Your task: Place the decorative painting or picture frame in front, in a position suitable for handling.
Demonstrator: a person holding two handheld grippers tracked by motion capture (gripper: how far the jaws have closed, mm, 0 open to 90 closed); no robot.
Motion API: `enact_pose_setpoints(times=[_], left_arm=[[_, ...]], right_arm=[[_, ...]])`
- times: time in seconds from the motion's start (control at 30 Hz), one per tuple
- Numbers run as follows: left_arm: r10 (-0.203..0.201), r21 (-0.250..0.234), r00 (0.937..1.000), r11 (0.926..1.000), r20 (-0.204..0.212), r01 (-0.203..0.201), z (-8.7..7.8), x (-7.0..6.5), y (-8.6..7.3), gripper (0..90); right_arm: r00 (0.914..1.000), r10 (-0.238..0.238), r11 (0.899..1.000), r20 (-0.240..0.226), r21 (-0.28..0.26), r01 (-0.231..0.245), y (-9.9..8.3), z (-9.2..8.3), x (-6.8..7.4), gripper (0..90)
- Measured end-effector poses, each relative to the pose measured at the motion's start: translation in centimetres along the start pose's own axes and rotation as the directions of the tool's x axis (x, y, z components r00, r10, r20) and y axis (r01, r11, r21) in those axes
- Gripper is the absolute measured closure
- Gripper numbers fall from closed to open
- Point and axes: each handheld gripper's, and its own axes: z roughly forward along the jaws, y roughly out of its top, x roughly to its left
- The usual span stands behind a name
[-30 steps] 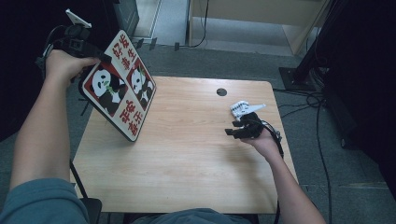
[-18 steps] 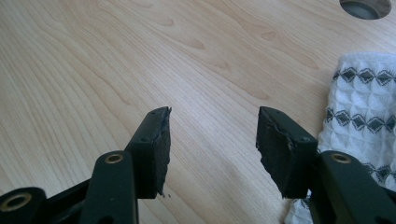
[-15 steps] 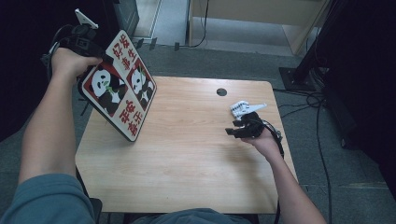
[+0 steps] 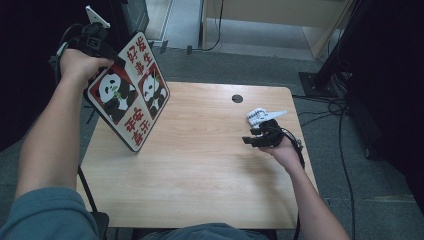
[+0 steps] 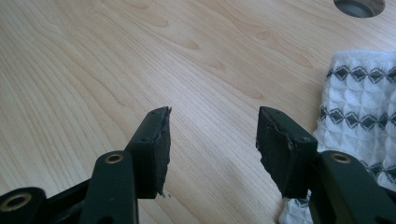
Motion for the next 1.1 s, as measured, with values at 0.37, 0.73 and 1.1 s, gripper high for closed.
enact_pose_setpoints(times=[0.37,0.73,1.1], left_arm=[[0.136,0.001,0.9891,0.9907,0.056,-0.136,-1.3,-5.0,-0.8,80.7],[0.28,0.052,0.9489,0.9556,0.145,-0.29,-0.6,-14.1,-1.4,80.6],[0.314,0.03,0.919,0.9434,0.238,-0.33,2.9,-18.6,-3.2,80.4]], right_arm=[[0.9998,0.017,1.0,0.005,0.0,-0.017,0.0,0.0,-0.2,46.0],[0.9988,0.022,0.999,0.043,0.025,-0.023,-0.2,-0.1,-0.4,46.0],[0.9992,0.031,1.0,0.024,-0.002,-0.031,-0.4,-0.4,-0.6,45.4]])
